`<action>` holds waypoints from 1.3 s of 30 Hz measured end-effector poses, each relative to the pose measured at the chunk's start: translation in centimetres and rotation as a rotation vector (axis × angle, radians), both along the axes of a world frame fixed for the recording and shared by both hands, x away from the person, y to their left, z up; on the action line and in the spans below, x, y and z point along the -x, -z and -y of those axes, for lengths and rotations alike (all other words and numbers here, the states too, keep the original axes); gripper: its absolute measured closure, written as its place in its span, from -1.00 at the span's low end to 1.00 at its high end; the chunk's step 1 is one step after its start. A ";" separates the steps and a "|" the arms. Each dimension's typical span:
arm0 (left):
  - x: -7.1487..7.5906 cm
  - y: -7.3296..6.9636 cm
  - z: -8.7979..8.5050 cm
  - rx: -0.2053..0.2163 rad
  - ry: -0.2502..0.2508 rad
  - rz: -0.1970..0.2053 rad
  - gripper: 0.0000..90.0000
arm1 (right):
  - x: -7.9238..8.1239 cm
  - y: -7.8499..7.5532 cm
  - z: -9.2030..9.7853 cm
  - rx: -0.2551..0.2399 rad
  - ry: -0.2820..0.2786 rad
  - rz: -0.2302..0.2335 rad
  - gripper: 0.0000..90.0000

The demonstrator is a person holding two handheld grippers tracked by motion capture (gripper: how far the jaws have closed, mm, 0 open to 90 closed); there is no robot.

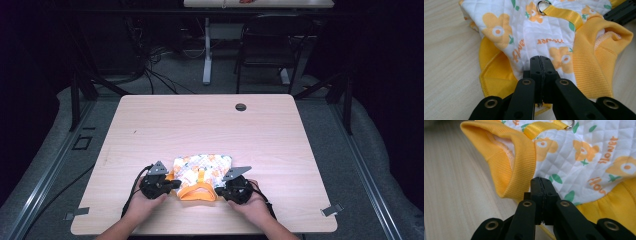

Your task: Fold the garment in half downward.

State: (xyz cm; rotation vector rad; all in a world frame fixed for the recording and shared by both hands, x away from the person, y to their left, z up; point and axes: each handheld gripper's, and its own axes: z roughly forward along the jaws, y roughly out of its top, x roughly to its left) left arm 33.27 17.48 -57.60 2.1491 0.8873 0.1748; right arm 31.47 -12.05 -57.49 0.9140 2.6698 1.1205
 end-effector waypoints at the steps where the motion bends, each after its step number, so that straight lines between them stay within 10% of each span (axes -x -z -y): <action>1: -0.1 0.0 0.1 0.002 -0.005 0.006 1.00 | -0.2 0.0 -0.1 -0.007 0.011 0.000 0.99; 39: -6.6 -0.2 0.7 -0.022 -0.119 -0.013 1.00 | -6.9 0.1 -0.1 -0.037 0.166 -0.039 1.00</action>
